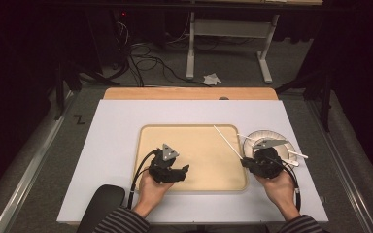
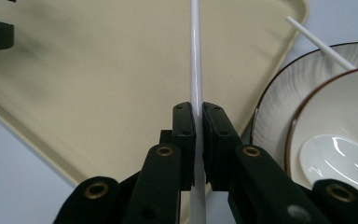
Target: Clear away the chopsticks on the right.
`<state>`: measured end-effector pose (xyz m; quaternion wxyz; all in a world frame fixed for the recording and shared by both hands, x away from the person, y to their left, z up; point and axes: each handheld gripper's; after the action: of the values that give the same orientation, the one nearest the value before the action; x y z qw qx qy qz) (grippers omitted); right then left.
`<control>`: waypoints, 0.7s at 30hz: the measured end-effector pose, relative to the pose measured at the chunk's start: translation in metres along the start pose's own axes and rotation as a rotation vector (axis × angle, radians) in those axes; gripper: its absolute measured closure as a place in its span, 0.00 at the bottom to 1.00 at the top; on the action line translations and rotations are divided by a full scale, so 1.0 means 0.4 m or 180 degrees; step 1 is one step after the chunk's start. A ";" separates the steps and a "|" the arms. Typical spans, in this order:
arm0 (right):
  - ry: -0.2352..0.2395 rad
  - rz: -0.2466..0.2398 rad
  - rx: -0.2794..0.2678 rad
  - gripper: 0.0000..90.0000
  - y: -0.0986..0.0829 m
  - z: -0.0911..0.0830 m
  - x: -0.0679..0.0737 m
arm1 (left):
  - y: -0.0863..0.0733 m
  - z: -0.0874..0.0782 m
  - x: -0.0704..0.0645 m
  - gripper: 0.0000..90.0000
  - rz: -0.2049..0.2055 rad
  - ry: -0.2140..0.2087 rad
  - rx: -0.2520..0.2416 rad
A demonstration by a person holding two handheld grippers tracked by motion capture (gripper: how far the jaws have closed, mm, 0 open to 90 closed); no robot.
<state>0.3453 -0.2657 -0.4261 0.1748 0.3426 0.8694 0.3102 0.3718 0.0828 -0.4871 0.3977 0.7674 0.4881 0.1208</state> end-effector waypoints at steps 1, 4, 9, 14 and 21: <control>0.0007 0.0020 0.0017 0.96 0.011 0.016 0.003 | -0.001 -0.002 0.001 0.36 0.0004 0.0007 0.0000; 0.0031 0.0042 0.0042 0.96 0.020 0.029 0.004 | -0.004 -0.007 0.003 0.35 -0.0011 0.0015 -0.0009; 0.0026 0.0083 0.0107 0.95 0.053 0.079 0.010 | -0.013 -0.014 0.004 0.35 -0.0029 0.0048 -0.0011; 0.0050 0.0109 0.0161 0.95 0.069 0.114 0.005 | -0.019 -0.022 0.008 0.35 -0.0054 0.0078 -0.0020; 0.0119 0.0129 0.0298 0.95 0.097 0.181 0.007 | -0.034 -0.041 0.017 0.35 -0.0115 0.0154 -0.0039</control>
<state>0.3998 -0.2110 -0.4547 0.1360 0.3620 0.8789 0.2791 0.3568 0.0996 -0.4877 0.3927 0.7529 0.5106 0.1351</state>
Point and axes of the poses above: each handheld gripper's, and its own axes: z roughly forward along the jaws, y roughly out of its top, x roughly to its left, and after that the axes turned 10 degrees about -z, right-handed
